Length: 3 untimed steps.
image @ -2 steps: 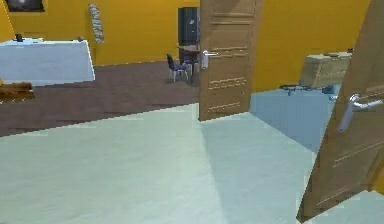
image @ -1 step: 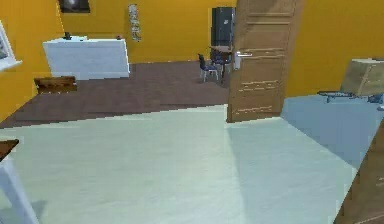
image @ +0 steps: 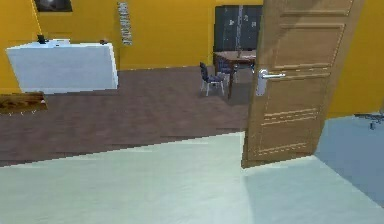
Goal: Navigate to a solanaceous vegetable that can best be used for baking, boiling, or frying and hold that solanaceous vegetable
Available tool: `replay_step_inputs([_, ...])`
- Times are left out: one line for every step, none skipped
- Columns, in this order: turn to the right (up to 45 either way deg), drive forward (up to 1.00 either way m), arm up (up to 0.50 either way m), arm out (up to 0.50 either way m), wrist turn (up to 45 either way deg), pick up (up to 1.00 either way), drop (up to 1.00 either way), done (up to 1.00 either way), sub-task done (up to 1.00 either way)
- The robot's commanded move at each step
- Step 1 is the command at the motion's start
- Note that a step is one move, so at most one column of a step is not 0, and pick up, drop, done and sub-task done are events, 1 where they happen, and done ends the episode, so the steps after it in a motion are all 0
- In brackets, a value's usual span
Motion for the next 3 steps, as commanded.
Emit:
replay_step_inputs([0.0, 1.0, 0.0, 0.0, 0.0, 0.0, 0.0, 0.0, 0.0])
replay_step_inputs([-3.0, 0.0, 0.0, 0.0, 0.0, 0.0, 0.0, 0.0, 0.0])
replay_step_inputs([-6.0, 0.0, 0.0, 0.0, 0.0, 0.0, 0.0, 0.0, 0.0])
